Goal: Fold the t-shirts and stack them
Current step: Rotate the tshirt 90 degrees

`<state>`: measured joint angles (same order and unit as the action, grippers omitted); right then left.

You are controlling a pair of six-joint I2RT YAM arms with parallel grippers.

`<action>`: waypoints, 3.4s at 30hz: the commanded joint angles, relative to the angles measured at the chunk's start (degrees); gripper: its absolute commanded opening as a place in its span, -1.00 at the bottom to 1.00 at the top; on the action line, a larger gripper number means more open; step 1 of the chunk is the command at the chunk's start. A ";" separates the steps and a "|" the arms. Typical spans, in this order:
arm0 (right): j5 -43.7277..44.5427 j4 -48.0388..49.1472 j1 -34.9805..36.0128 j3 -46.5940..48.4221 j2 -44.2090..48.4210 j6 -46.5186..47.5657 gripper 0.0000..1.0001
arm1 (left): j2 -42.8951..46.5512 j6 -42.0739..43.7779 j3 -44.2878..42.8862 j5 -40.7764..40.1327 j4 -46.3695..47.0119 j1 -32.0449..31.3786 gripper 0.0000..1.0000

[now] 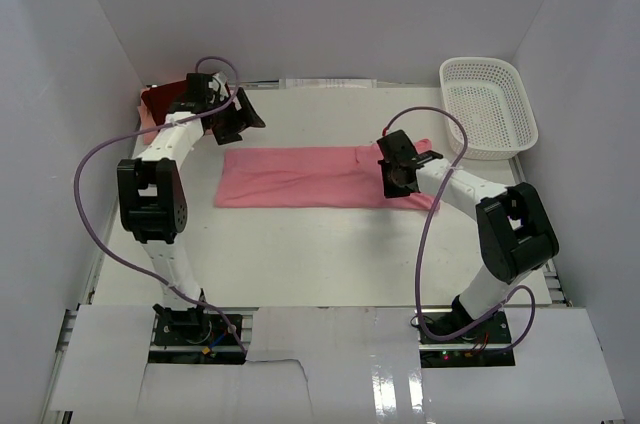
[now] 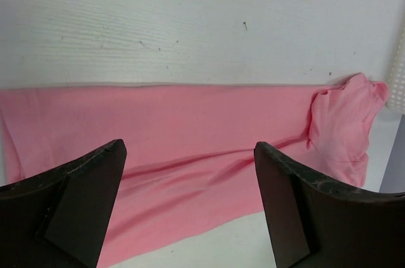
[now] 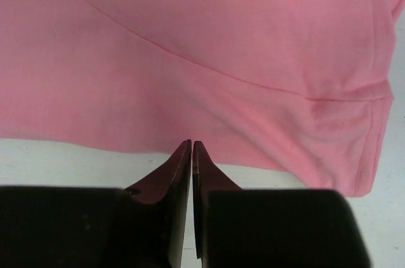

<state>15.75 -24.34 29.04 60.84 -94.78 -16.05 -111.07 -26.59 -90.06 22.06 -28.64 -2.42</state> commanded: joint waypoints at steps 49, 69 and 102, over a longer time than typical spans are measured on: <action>-11.34 -2.03 -14.27 36.07 -34.92 1.55 -0.85 | 4.80 -1.44 28.26 -8.37 -6.43 -10.85 0.62; -39.03 9.91 -16.03 67.29 -56.56 -9.16 -0.64 | 47.16 -28.95 68.18 6.24 -3.52 -32.91 0.63; -52.13 9.93 -10.68 -13.58 15.31 -9.07 0.13 | 40.04 -14.98 42.58 9.75 -3.88 -12.79 0.82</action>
<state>-36.18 -9.98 15.44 57.91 -82.54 -25.12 -74.39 -40.97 -52.45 26.50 -32.91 -14.81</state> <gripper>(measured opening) 0.561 0.911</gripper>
